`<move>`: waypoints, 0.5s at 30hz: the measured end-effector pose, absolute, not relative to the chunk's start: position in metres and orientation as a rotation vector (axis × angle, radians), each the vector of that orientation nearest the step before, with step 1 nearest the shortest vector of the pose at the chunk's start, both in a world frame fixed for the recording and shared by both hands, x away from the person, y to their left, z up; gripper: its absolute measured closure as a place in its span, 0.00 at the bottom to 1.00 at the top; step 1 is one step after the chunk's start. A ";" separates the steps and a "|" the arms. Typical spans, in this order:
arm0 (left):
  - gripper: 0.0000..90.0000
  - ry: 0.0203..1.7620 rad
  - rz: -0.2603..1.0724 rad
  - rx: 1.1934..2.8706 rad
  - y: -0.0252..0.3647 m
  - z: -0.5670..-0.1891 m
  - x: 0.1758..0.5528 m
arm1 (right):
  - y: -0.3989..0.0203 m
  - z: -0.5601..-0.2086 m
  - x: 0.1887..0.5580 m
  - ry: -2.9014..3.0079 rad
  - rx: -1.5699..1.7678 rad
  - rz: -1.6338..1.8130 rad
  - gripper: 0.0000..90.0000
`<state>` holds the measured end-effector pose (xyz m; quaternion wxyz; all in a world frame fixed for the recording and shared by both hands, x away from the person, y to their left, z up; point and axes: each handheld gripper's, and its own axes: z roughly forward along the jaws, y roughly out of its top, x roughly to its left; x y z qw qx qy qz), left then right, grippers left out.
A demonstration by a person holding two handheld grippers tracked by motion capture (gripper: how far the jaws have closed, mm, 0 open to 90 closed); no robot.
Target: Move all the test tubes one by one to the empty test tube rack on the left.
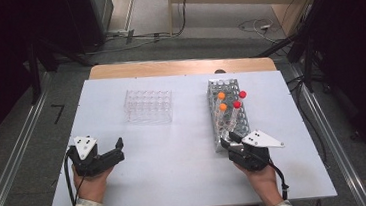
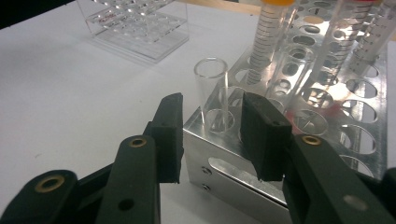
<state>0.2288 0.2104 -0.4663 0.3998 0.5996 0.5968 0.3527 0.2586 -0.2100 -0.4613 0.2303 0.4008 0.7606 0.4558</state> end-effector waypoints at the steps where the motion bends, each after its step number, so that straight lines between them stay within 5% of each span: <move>1: 0.02 1.510 0.892 1.515 0.210 -0.466 0.229 | -0.209 -0.462 0.259 2.087 1.103 1.248 0.66; 15: 0.04 1.508 0.894 1.513 0.210 -0.466 0.229 | -0.204 -0.465 0.265 2.072 1.096 1.236 0.76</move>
